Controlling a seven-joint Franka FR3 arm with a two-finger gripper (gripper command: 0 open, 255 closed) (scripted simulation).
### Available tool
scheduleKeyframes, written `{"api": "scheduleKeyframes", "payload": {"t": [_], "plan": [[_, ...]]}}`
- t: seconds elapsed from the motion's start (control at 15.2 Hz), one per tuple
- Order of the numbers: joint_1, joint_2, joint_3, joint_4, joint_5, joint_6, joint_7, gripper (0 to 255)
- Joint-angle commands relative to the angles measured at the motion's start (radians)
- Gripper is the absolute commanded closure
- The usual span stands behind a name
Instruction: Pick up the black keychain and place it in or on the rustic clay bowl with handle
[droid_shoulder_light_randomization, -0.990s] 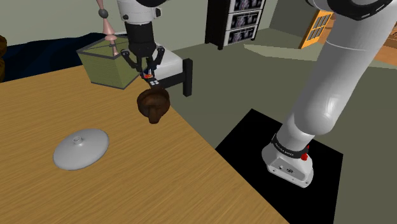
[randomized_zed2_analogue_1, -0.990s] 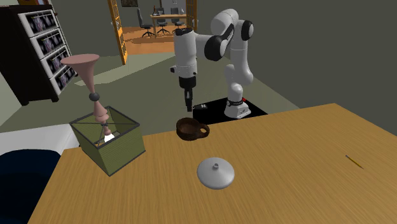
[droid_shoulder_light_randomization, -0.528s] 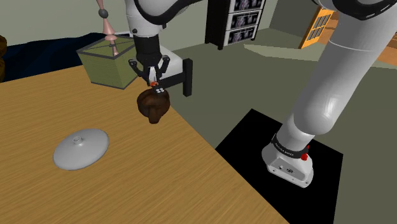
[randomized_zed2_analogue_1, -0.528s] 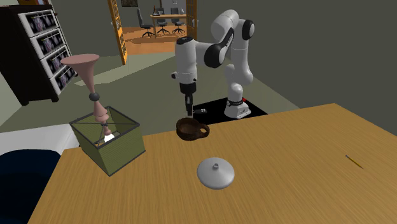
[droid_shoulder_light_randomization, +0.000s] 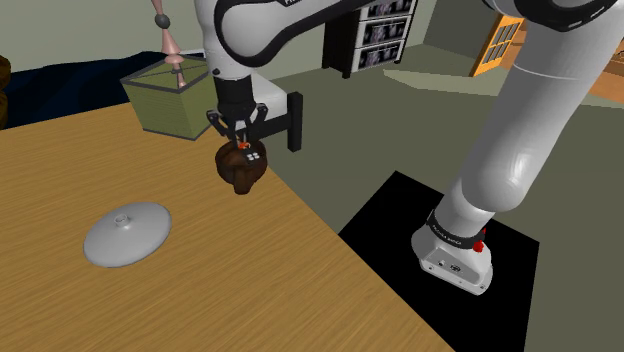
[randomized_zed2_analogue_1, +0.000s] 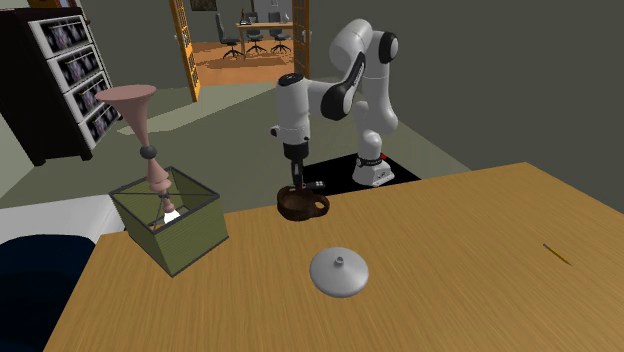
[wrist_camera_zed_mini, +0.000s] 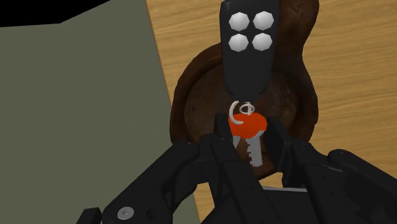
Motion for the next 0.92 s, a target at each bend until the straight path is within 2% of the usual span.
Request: {"api": "scheduleKeyframes", "payload": {"t": [0.0,0.4,0.46,0.79,0.86], "plan": [[0.000,0.002,0.000,-0.010,-0.001,0.013,0.000,255],[0.000,0.003,0.000,-0.010,-0.001,0.013,0.000,255],[0.000,0.003,0.000,-0.010,-0.001,0.013,0.000,0],[0.000,0.003,0.000,-0.010,-0.001,0.013,0.000,0],[-0.002,-0.007,-0.001,0.013,0.003,-0.019,-0.003,0]]}}
